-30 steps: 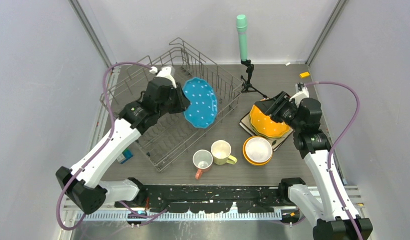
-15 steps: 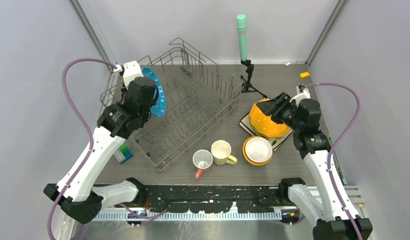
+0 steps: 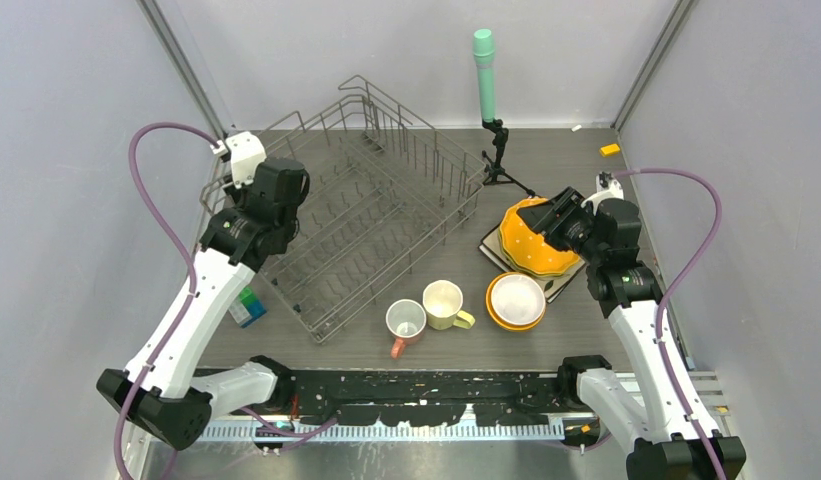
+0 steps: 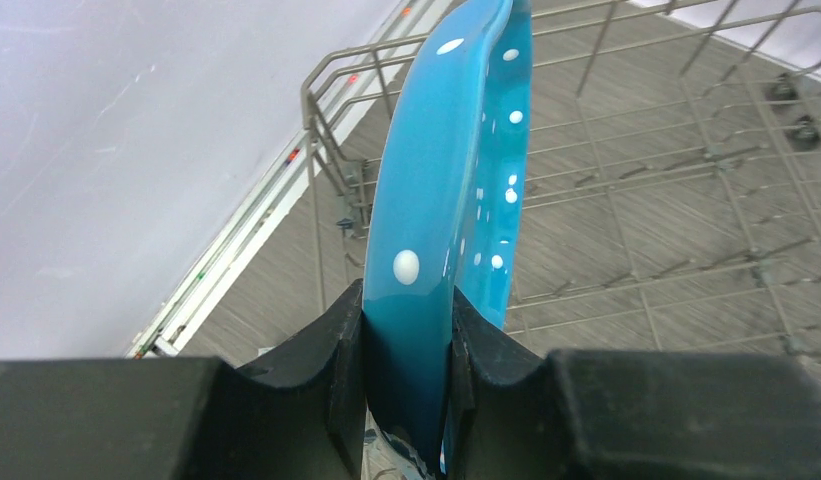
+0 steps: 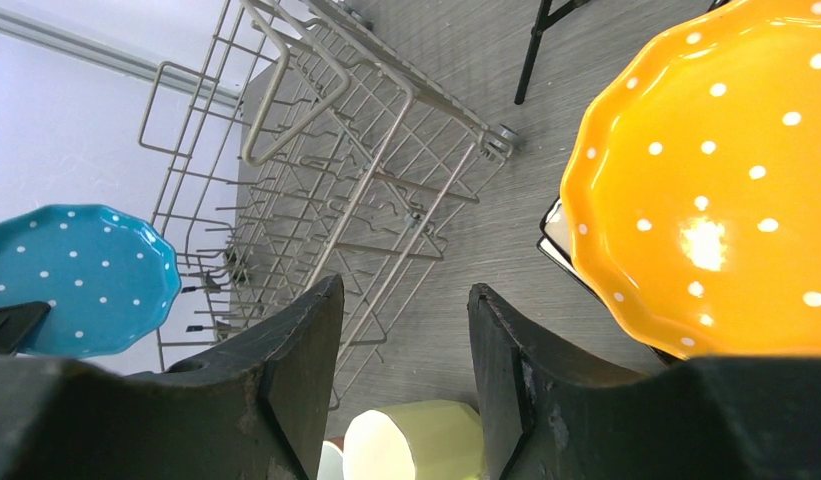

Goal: Load the mixed dishes into the dish rack
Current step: Insert the plate into the dish rack.

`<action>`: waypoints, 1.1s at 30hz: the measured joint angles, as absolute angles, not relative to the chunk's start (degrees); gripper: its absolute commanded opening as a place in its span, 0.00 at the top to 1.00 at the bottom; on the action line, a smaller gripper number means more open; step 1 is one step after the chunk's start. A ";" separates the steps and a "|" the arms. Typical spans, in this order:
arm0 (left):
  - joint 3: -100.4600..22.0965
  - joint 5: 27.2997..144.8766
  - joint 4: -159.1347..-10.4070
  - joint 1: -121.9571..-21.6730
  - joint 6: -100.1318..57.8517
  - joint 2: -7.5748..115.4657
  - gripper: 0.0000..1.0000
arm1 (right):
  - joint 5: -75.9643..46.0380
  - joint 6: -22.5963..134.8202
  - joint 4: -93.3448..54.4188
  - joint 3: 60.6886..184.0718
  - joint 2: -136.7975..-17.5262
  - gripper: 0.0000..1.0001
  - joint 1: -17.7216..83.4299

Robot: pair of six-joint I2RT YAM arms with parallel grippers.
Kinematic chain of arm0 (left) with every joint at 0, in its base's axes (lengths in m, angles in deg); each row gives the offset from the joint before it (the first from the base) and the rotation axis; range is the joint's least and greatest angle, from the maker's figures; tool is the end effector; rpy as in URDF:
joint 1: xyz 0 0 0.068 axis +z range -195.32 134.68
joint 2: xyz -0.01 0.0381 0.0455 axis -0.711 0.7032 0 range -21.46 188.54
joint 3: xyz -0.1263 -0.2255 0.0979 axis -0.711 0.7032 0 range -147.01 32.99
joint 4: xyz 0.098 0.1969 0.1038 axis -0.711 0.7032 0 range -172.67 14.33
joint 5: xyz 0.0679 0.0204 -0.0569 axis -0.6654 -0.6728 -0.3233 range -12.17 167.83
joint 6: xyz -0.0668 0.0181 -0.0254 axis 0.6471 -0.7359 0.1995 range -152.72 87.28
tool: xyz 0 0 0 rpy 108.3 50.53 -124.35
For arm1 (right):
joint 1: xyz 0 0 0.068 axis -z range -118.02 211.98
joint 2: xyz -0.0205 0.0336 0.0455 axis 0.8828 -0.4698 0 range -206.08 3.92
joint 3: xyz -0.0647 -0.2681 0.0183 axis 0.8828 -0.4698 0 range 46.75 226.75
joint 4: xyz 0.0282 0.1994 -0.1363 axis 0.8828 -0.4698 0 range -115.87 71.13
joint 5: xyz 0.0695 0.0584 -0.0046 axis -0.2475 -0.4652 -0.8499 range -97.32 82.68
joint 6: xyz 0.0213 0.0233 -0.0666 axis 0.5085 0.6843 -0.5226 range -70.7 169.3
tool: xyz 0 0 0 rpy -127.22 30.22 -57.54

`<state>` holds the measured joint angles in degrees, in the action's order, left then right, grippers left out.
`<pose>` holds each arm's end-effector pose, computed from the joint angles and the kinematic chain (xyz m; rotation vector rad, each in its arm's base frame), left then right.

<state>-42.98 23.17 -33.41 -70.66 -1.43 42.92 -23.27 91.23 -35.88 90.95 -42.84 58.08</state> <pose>0.2021 -0.0402 0.3919 -0.5788 1.8677 0.4205 0.1884 0.0297 0.3138 0.4582 1.9282 0.7966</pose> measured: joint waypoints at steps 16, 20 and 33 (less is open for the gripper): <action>-44.07 11.26 -27.84 -69.54 11.29 47.12 1.00 | -21.45 91.08 -37.44 90.76 -42.95 0.45 58.08; -46.54 9.43 -24.78 -69.54 12.10 50.83 1.00 | -21.37 91.05 -37.50 90.76 -43.37 0.45 58.08; -50.54 9.01 -17.63 -69.57 14.48 58.24 1.00 | -20.97 91.08 -37.85 90.43 -44.48 0.45 58.08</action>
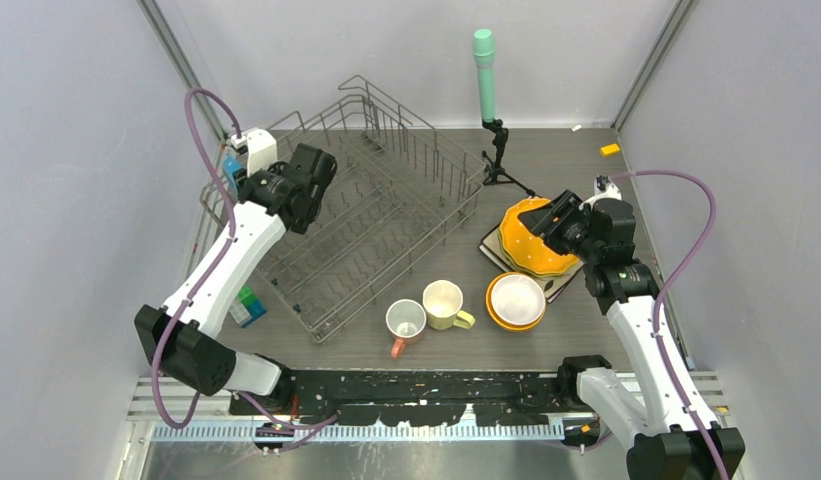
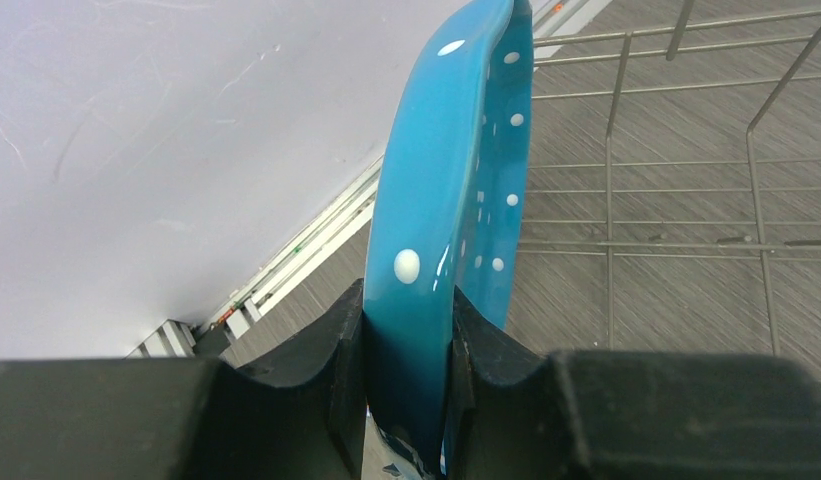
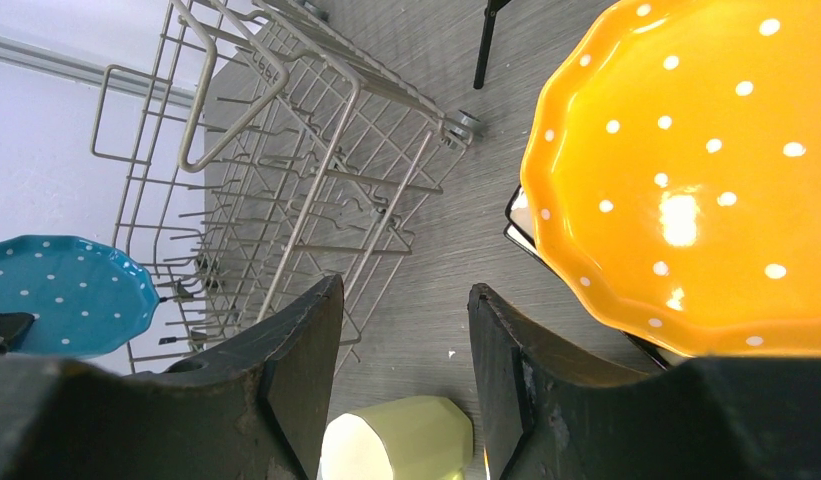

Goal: Load the mixed dishes into the dish rack
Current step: Insert the plate into the dish rack.

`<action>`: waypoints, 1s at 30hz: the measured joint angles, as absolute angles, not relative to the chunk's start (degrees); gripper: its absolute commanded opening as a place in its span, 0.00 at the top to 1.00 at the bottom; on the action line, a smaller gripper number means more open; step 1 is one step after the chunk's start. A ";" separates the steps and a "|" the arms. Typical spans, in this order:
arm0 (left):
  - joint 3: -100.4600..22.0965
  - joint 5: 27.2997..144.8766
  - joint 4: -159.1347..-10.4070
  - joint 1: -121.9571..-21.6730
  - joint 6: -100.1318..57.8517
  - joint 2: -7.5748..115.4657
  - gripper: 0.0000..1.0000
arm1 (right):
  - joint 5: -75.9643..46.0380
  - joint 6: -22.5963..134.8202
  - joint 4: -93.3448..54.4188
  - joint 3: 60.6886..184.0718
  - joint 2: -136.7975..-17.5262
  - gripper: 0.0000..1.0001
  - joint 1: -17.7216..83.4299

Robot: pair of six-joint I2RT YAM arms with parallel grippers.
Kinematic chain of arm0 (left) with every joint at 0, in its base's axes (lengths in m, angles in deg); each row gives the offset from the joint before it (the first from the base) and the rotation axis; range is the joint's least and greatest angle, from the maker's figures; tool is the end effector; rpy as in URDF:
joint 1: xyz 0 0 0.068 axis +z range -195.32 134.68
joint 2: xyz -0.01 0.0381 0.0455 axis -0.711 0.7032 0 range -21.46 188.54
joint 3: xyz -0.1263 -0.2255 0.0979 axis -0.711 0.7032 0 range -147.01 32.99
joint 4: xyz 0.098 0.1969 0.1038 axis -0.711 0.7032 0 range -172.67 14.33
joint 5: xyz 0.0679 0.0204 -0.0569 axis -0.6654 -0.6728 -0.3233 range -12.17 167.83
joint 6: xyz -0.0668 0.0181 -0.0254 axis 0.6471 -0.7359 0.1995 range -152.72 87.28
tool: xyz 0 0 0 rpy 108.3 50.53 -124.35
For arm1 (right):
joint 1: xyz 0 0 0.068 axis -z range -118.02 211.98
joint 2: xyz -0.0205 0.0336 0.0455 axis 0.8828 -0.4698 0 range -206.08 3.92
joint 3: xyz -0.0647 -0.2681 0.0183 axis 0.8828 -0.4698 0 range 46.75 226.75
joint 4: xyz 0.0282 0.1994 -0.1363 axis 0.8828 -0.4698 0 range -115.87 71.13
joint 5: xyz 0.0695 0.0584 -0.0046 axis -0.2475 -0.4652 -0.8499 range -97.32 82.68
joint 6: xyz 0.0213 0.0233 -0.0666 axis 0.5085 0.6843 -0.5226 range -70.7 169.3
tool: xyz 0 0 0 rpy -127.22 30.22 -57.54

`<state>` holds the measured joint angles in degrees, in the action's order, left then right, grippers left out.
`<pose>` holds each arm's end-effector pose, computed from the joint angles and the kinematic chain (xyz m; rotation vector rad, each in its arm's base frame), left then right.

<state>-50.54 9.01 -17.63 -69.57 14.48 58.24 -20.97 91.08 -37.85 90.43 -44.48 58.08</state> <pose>0.2419 -0.0460 0.3674 -0.7217 1.8376 0.7897 0.1930 0.0276 0.3011 0.5125 1.9858 0.7440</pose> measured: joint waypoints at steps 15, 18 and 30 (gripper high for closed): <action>-51.37 9.84 -8.93 -69.57 25.50 67.40 1.00 | -20.67 91.08 -38.22 89.82 -44.46 0.45 58.08; -51.30 10.15 -7.80 -69.57 27.20 69.28 1.00 | -20.64 91.08 -38.22 89.79 -44.46 0.45 58.08; -54.36 12.18 -7.10 -69.54 24.27 69.72 1.00 | -20.51 91.65 -37.94 87.63 -44.46 0.45 58.08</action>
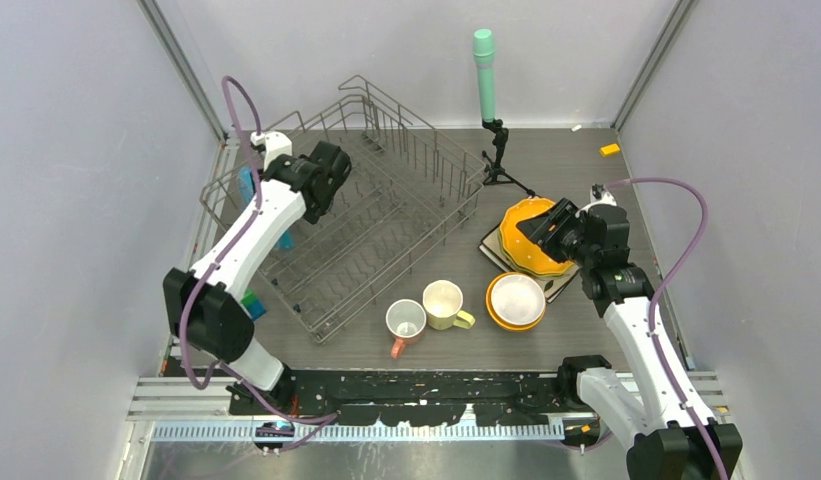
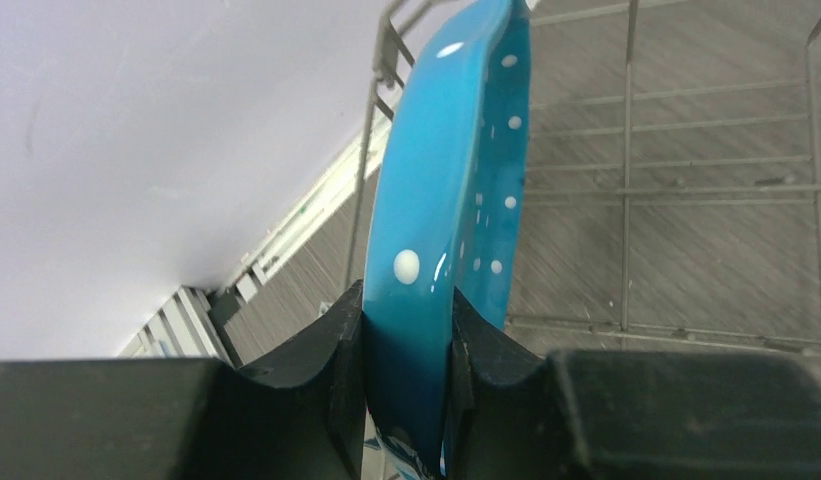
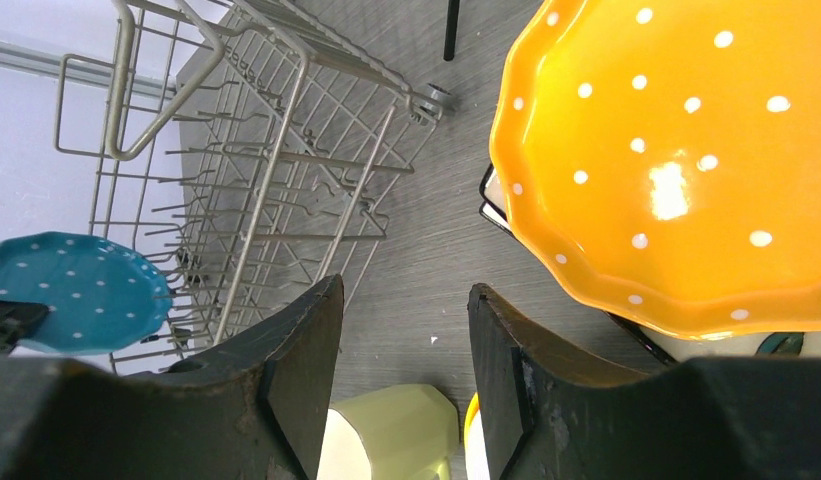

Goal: Load the mixed dishes into the dish rack
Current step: Insert the plate into the dish rack.

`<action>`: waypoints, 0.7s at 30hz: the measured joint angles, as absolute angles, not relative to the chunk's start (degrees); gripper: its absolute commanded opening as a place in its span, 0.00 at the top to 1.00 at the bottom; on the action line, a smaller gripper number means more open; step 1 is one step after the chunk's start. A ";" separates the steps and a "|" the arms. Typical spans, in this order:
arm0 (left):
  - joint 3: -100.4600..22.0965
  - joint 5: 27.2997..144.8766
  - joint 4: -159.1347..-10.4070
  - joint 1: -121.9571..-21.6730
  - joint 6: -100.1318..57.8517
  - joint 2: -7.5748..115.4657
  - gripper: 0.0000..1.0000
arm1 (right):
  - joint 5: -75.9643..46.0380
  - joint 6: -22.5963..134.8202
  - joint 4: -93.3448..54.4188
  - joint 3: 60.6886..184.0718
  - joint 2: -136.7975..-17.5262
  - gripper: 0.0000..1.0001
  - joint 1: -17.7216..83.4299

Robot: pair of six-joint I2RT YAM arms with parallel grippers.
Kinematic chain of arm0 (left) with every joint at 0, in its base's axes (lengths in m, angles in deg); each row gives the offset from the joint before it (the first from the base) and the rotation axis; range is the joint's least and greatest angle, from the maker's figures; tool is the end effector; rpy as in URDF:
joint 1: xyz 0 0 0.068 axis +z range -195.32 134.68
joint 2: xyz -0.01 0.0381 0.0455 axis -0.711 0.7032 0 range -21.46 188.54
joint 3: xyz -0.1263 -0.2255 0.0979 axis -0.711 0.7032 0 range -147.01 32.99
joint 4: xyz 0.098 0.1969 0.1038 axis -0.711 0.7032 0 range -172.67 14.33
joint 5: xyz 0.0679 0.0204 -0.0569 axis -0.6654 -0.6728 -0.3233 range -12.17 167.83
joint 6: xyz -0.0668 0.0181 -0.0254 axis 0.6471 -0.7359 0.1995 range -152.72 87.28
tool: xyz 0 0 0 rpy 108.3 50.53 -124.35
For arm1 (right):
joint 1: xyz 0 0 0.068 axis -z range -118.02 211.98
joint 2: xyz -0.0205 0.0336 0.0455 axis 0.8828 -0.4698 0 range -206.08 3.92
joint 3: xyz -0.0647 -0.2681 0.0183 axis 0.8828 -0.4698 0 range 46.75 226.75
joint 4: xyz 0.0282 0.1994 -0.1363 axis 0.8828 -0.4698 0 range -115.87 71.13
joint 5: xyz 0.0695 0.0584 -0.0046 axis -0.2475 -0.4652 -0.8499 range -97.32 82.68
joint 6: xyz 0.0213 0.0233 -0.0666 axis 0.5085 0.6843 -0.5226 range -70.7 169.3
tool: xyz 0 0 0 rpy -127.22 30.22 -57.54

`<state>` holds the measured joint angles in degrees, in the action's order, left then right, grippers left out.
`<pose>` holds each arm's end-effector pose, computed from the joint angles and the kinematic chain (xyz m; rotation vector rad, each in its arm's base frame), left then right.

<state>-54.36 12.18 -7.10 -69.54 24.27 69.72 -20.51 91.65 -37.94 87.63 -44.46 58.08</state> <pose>0.2718 -0.0608 0.3282 -0.7152 1.9857 0.9044 0.1919 0.0271 0.2838 0.5490 2.0295 0.7320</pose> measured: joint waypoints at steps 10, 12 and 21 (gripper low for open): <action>-60.33 11.74 -7.60 -69.43 17.43 61.43 1.00 | -20.95 90.92 -37.57 87.06 -45.16 0.45 58.08; -61.38 11.46 -5.52 -69.43 18.22 62.17 1.00 | -20.95 90.25 -37.35 87.06 -45.75 0.45 58.08; -64.29 10.63 3.13 -69.43 24.27 69.30 1.00 | -21.54 88.32 -37.35 87.06 -49.34 0.45 58.08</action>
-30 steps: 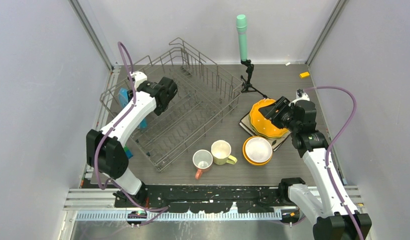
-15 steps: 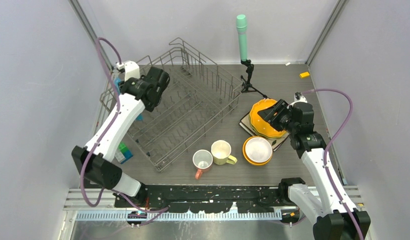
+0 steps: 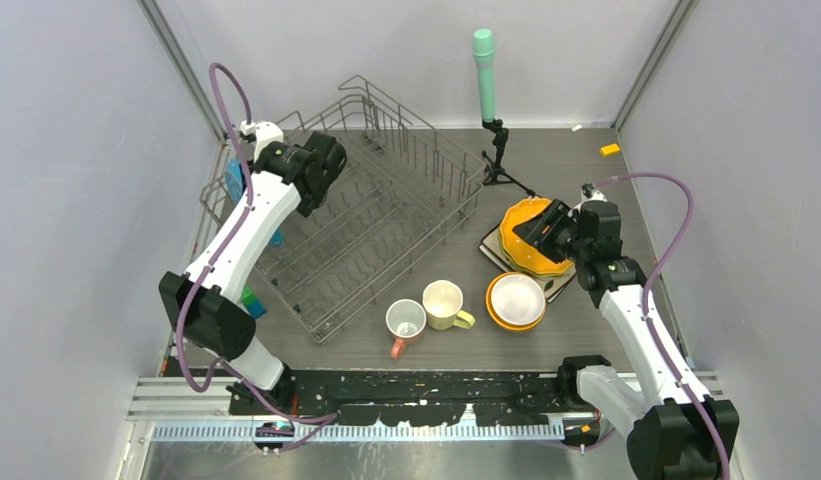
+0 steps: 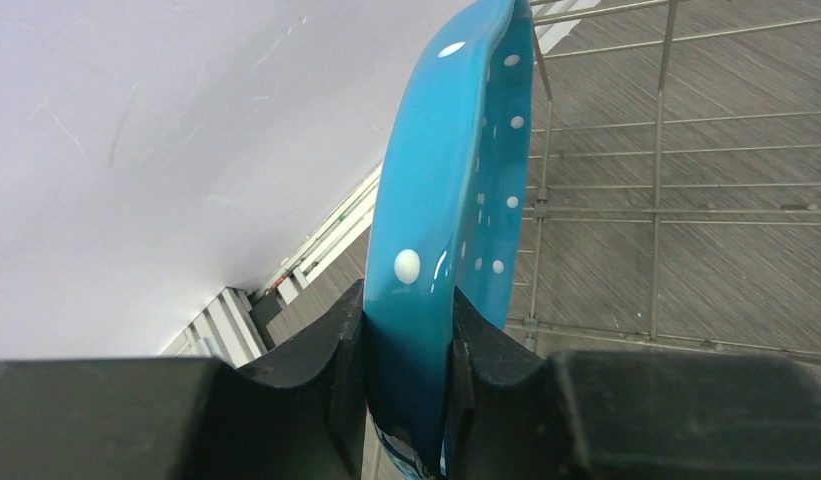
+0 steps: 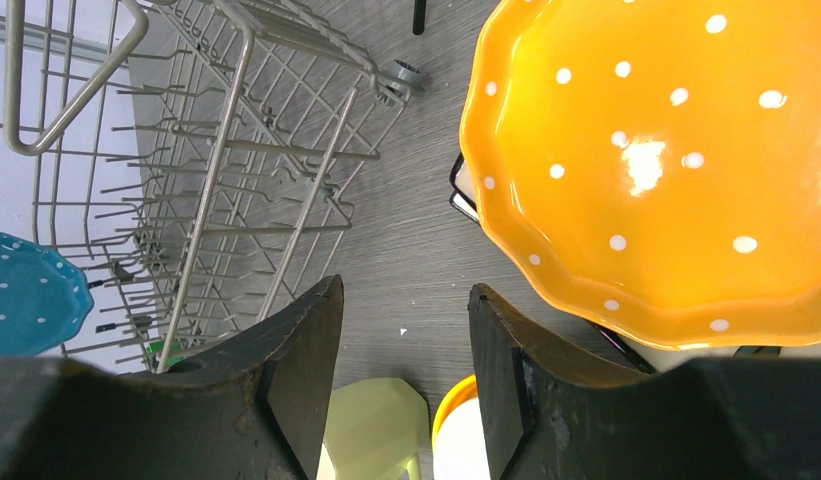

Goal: Load the mixed dishes into the dish rack
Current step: Insert the plate into the dish rack, then pick up the plate at the center of the board.

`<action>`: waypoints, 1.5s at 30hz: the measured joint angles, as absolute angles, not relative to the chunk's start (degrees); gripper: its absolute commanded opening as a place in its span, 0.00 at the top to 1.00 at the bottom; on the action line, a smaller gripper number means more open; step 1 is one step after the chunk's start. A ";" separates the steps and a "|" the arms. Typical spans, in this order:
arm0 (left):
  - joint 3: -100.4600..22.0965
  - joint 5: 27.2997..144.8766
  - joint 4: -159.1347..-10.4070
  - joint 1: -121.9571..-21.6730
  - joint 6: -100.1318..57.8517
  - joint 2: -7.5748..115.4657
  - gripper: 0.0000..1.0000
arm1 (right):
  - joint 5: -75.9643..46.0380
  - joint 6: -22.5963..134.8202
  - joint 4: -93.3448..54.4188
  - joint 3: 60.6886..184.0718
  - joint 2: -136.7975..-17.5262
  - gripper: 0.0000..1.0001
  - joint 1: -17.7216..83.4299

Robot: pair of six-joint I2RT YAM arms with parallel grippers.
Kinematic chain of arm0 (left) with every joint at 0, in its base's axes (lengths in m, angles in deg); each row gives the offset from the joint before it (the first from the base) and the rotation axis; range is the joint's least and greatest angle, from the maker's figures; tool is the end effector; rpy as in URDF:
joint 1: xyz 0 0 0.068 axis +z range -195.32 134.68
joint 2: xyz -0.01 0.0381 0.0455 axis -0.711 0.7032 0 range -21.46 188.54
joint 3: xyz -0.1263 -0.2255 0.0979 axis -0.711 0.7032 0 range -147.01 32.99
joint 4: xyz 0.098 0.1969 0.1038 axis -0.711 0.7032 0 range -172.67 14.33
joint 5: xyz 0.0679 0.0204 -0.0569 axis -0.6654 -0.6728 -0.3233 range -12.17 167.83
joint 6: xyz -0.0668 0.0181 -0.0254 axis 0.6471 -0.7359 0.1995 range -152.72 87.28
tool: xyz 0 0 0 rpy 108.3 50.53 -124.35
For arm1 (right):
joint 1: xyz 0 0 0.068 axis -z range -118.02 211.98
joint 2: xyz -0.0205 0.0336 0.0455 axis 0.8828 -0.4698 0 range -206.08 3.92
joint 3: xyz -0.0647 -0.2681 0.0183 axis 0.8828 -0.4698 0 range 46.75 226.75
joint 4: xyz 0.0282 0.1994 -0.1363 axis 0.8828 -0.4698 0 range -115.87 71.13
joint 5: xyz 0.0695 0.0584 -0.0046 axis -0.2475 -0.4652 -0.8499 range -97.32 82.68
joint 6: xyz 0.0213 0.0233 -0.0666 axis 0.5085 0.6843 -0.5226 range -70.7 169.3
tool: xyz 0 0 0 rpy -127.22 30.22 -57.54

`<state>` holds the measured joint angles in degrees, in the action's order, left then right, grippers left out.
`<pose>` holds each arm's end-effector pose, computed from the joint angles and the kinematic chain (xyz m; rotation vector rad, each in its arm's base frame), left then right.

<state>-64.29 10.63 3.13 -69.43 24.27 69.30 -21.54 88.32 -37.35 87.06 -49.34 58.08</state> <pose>0.2596 -0.0540 0.3702 -0.7133 1.9595 0.9236 0.2056 0.0291 0.2663 0.5116 2.1216 0.6995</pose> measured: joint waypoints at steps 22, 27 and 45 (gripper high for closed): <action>-51.70 16.79 -6.83 -65.94 28.88 69.58 1.00 | -21.52 87.82 -40.54 89.09 -47.91 0.45 58.08; -48.16 19.94 -12.34 -62.81 30.26 68.49 0.72 | -21.21 86.79 -41.63 90.62 -46.82 0.45 58.08; -39.81 20.20 -16.80 -62.42 25.50 56.73 0.32 | -19.38 85.96 -46.77 91.43 -43.41 0.45 58.08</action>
<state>-39.81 20.20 -16.80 -62.42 25.50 56.73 -19.38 85.96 -46.77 91.43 -43.41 58.08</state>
